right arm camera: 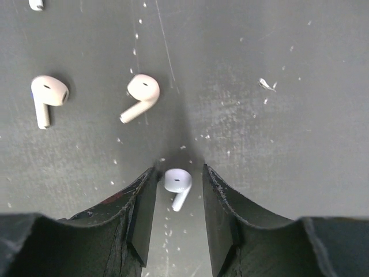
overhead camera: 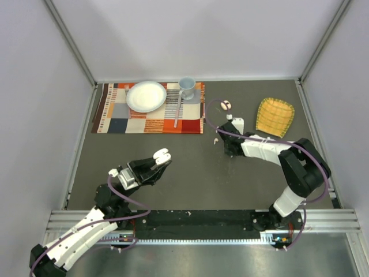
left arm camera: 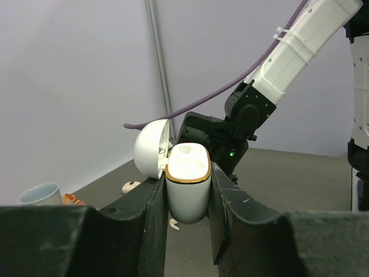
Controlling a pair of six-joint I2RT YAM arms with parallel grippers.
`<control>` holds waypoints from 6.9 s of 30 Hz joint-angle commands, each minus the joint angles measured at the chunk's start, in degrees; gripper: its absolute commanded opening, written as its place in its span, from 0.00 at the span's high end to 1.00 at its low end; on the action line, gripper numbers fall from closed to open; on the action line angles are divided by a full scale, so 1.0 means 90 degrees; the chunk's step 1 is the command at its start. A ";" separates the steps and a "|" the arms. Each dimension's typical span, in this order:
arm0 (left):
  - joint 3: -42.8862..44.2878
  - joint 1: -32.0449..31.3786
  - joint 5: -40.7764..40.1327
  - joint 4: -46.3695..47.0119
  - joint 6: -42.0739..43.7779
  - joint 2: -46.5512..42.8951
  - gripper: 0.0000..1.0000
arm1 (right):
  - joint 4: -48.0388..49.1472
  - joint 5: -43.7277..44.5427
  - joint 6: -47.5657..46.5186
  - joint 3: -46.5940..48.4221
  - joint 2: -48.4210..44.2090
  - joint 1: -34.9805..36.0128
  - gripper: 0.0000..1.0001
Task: Insert the wireless bluetooth earbuds into the charging case
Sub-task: Move the right earbud to the center of the board, then pick up the right earbud from the center of the board, then insert the right earbud into the right side groove of the charging case.
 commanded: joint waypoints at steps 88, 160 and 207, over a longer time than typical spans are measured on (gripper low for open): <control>-0.0407 -0.0006 -0.0143 0.0189 0.0035 0.0064 1.00 | 0.3354 0.0311 -0.1316 -0.2010 -0.5128 0.1664 1.00; -0.0378 -0.0007 0.0052 0.0452 -0.0014 0.0386 1.00 | 0.9109 -0.0257 -0.4745 -0.1209 -0.2034 0.4995 1.00; -0.0446 -0.0007 -0.0192 0.0609 -0.0054 0.0386 1.00 | 0.9383 0.0837 -0.5937 -0.0995 -0.1594 0.5493 1.00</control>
